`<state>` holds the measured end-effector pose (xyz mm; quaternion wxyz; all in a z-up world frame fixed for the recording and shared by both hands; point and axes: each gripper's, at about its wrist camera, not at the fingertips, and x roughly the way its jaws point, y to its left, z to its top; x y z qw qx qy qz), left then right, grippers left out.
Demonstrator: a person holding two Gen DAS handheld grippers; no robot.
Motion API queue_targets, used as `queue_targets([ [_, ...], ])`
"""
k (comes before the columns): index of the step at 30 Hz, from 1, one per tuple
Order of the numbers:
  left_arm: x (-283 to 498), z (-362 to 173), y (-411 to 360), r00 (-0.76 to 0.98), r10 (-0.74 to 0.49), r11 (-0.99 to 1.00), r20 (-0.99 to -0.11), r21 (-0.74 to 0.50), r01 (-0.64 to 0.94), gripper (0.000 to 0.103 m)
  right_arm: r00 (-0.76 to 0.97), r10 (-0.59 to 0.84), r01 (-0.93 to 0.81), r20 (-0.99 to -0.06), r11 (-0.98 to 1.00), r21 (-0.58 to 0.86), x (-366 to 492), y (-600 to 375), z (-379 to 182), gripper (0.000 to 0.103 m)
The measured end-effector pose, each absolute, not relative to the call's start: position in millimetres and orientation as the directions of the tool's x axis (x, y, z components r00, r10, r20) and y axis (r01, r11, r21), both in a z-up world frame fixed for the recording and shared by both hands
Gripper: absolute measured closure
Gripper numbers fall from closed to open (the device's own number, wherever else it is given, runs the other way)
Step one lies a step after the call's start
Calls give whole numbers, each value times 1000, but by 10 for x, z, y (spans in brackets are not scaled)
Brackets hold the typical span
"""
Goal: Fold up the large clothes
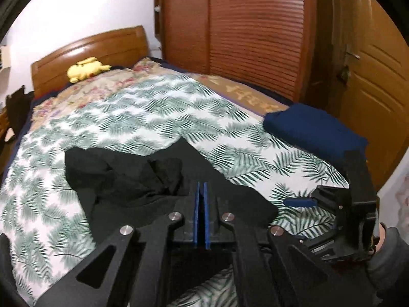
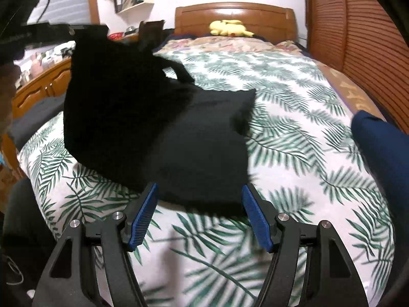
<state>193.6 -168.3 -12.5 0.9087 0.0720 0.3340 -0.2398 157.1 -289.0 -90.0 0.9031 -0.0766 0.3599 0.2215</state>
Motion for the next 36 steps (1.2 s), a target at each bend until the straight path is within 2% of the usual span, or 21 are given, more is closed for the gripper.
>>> queue_targets([
  [16,2119,-713,-2186,579,-358,869,-732,-35,493,103,666,325,-389,-672,919,59,1450,-3432,-892,34],
  [24,1999,-501,-2139,656,-295,897,-695,36,441,103,663,337,-388,-669,918,79,1487,-3419,-848,34],
  [28,1864,-322,-2045,658,-352,882,-666,-1,470,101,661,340,-400,-669,914,69,1497,-3327,-842,34],
  [36,1610,-53,-1640,756,-313,918,-575,21,396,93,661,339,-403,-669,913,64,1595,-3203,-821,34],
])
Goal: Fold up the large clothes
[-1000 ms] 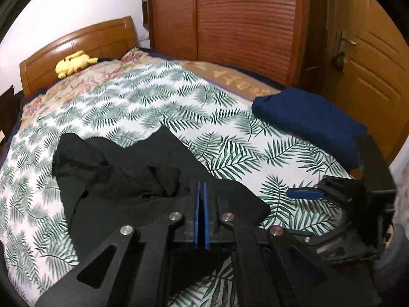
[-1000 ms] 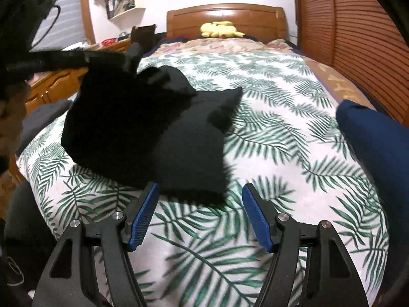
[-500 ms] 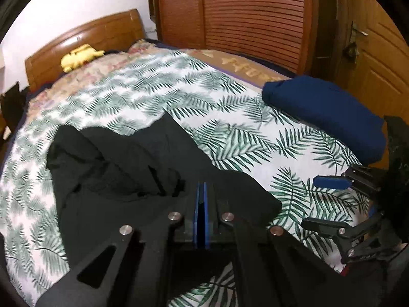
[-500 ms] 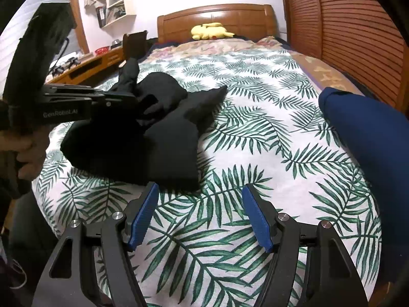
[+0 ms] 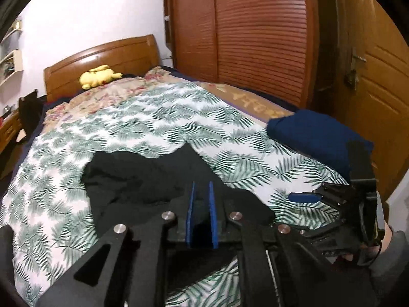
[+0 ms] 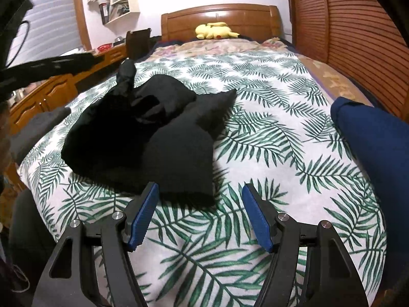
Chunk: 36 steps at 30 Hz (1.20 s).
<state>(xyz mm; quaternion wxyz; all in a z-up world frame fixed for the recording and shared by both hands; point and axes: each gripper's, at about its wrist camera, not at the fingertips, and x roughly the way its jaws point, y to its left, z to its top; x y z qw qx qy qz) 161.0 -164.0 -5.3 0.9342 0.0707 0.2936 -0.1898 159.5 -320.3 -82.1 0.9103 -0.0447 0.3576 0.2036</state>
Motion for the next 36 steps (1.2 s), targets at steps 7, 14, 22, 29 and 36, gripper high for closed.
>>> queue_targets([
  [7,1541,-119,-1091,780,-261,945,-568,15,327,85,677,331,-391,-658,918,60,1730,-3116,-727,34],
  [14,1500,-304,-481,786,-205,969,-583,-10,245,79,695,326,-387,-641,921,48,1949,-2949,-527,34],
  [22,1429,-461,62,794,-149,987,-589,-43,153,75,689,373,-475,-621,880,0,2144,-2319,-189,34],
  [29,1311,-507,405,807,-110,994,-580,-62,91,73,639,441,-586,-631,810,-28,2151,-1676,-123,34],
  [36,1214,-563,612,807,-83,996,-584,-69,53,72,597,434,-612,-675,791,-33,2169,-1434,-292,34],
])
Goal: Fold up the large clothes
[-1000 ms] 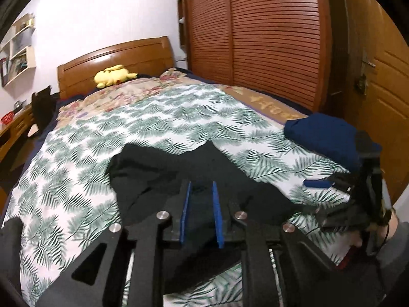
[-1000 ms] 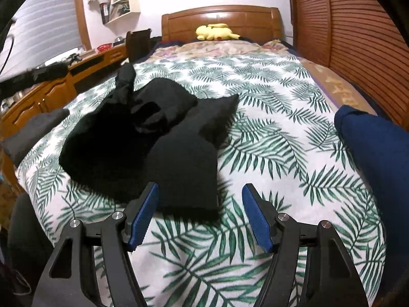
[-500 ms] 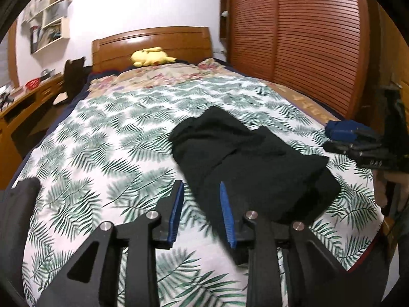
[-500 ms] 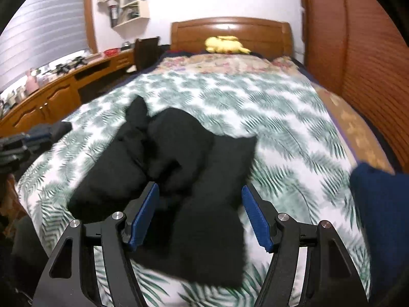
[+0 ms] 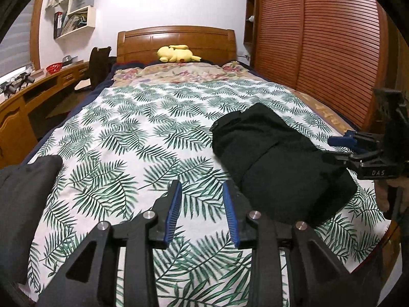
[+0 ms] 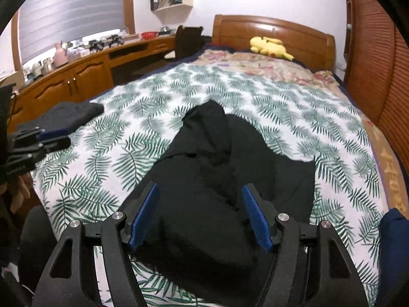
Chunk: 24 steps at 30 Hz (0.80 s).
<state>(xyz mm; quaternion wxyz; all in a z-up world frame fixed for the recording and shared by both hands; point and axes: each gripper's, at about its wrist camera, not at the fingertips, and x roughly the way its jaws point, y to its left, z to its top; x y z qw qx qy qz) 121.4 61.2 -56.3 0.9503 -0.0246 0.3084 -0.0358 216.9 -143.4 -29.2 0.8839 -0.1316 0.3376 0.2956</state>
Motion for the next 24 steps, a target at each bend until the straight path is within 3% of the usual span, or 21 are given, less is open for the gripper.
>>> queue_targets([
  [11,1213,-723,659,788,-83,996,-610,-70,51,69,533,373,-593,-759,805,-20,2223,-1513,-689,34],
  [14,1246,-791,637,780,-92,995,-620,-76,57,69,525,366,-594,-769,804,-22,2230,-1547,-746,48],
  [16,1272,-841,627,772,-101,994,-628,-85,61,69,520,357,-593,-776,805,-27,2233,-1578,-775,66],
  [18,1282,-865,607,767,-106,994,-633,-87,66,69,515,356,-598,-780,801,-30,2234,-1602,-787,76],
  [24,1291,-896,546,764,-114,993,-635,-82,81,69,554,335,-617,-762,780,-106,2115,-1525,-736,92],
])
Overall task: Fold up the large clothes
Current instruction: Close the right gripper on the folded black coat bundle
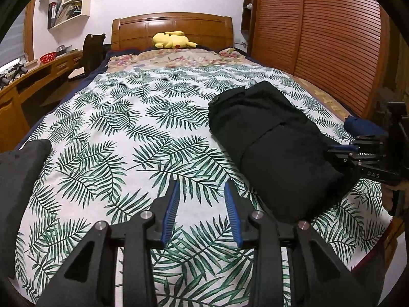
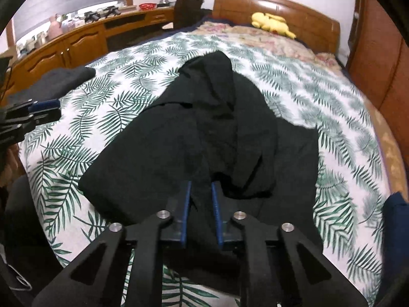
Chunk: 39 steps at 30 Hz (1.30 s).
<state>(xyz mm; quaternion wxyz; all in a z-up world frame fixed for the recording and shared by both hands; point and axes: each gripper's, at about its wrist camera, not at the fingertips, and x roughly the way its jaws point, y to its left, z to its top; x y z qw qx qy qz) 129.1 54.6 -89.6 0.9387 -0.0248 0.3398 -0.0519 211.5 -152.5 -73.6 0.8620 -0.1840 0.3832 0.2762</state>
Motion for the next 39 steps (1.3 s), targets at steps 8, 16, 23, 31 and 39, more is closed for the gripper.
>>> queue_targets([
  [8,1324,-927,477,756,-113,994,-645,-65,93,68,613,356,-632,-706,756,-167,1928,-1460,-551,96],
  [16,1454,-904,291,750,-144,989,-646,-58,139,68,674,356,-604,-648,770,-204,1813,-1670,-371,99],
  [23,1764,-695,-18,757,-209,973,-619,-52,226,68,716,235,-473,-658,856,-209,1862,-2336,-363,99],
  [31,2400,-647,-422,714,-294,942,-635,-67,327,67,665,188,-406,-723,903,-139,1876,-2686,-693,96],
  [39,3080,-794,-598,683,-299,935,-666,-63,348,67,648,185,-345,-738,936,-68,1986,-2795,-820,36],
])
